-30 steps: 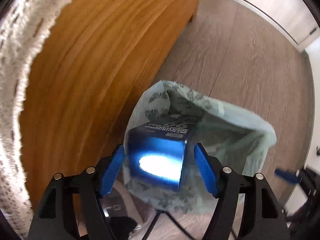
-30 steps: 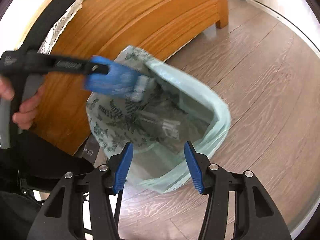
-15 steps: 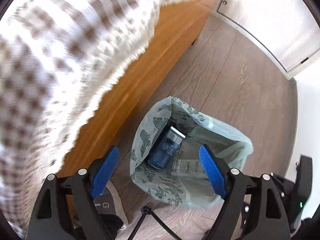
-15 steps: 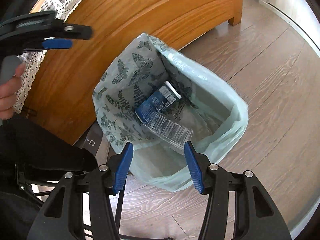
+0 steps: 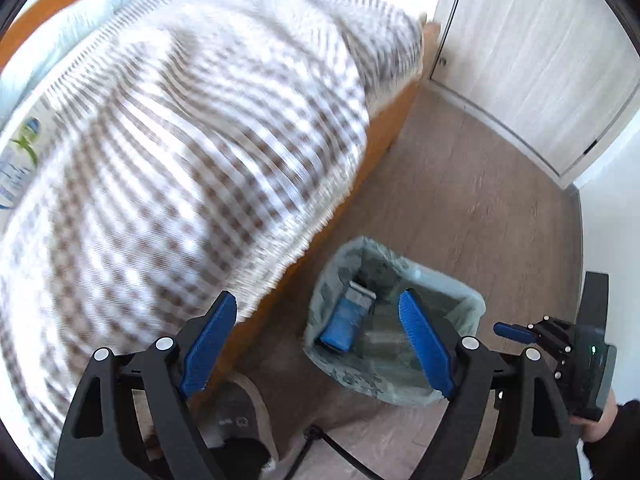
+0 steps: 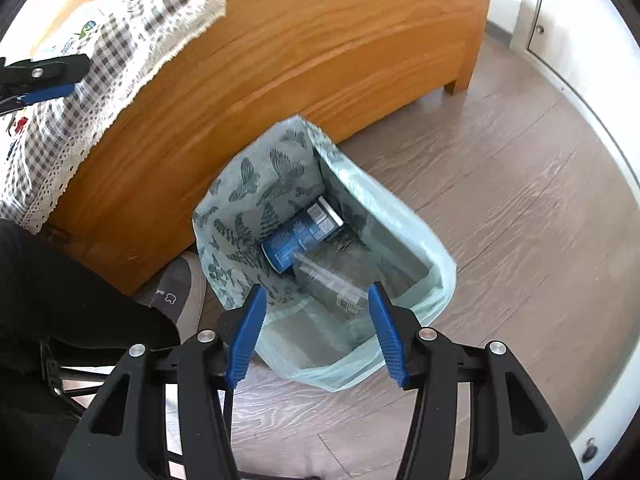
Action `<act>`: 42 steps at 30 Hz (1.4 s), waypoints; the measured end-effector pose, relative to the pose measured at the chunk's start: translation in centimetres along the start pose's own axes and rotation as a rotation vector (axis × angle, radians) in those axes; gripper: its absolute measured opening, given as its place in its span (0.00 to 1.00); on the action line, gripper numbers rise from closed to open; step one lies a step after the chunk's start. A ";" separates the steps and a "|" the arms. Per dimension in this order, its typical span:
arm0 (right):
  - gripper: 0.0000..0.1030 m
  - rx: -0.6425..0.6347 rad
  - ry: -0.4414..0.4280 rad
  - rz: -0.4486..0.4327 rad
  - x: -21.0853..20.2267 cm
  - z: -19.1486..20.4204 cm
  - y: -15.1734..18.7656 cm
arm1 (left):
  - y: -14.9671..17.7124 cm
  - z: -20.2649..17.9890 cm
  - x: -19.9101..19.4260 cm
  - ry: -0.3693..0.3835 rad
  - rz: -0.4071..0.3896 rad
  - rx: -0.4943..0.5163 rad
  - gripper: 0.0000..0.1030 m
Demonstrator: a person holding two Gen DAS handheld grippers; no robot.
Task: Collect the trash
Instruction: 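Grasp the milk carton with the right tool while the left tool grasps plastic wrap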
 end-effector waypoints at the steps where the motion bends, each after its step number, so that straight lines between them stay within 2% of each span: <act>1: 0.50 -0.014 0.012 -0.007 -0.5 0.4 -0.5 | 0.0 0.6 -1.1 0.010 -0.017 -0.006 0.78; 4: 0.50 -0.067 0.038 -0.033 -2.1 1.9 -2.1 | 0.6 3.1 -4.5 0.025 -0.078 -0.035 0.81; 9: 0.50 -0.134 0.091 -0.103 -4.5 5.1 -5.7 | 1.9 7.6 -9.1 -0.016 -0.147 -0.075 0.83; 15: 0.50 -0.215 0.090 -0.194 -7.9 11.2 -9.5 | 3.4 14.5 -14.7 -0.088 -0.262 -0.182 0.83; 18: 0.50 -0.262 0.065 -0.237 -9.2 14.8 -10.8 | 5.2 19.0 -17.3 -0.169 -0.321 -0.259 0.83; 21: 0.50 -0.323 0.032 -0.284 -10.6 19.1 -12.2 | 8.1 24.8 -19.5 -0.249 -0.373 -0.383 0.88; 24: 0.50 -0.408 0.006 -0.327 -11.6 23.7 -13.2 | 11.6 31.6 -21.7 -0.340 -0.408 -0.530 0.88; 26: 0.50 -0.470 -0.004 -0.354 -12.1 26.8 -13.9 | 14.4 36.5 -22.4 -0.412 -0.404 -0.655 0.88; 29: 0.50 -0.551 -0.014 -0.379 -12.1 31.4 -15.1 | 18.6 43.4 -22.9 -0.474 -0.357 -0.861 0.87; 32: 0.50 -0.619 -0.009 -0.396 -11.8 36.1 -16.2 | 21.4 48.9 -23.7 -0.517 -0.376 -0.963 0.79; 34: 0.50 -0.689 0.004 -0.411 -11.3 39.2 -17.3 | 22.6 52.3 -23.7 -0.547 -0.384 -1.017 0.65; 36: 0.50 -0.764 0.023 -0.402 -10.4 42.3 -18.5 | 23.4 55.2 -22.7 -0.577 -0.331 -1.048 0.57; 38: 0.50 -0.848 0.049 -0.381 -9.5 45.5 -19.9 | 23.8 57.1 -21.4 -0.564 -0.287 -1.044 0.50; 40: 0.50 -0.934 0.093 -0.371 -8.3 48.4 -21.0 | 24.5 57.8 -20.3 -0.515 -0.306 -1.050 0.41; 42: 0.50 -1.017 0.115 -0.378 -7.0 51.5 -21.7 | 25.4 58.0 -18.8 -0.396 -0.332 -1.099 0.05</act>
Point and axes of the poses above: each gripper's, at about its wrist camera, not at the fingertips, and x roughly the way its jaws point, z to its left, y to its underside, the point moved 5 cm from there along x, roughly the way its jaws point, and after that the axes turned 1 degree about z, right-handed, at the moved point
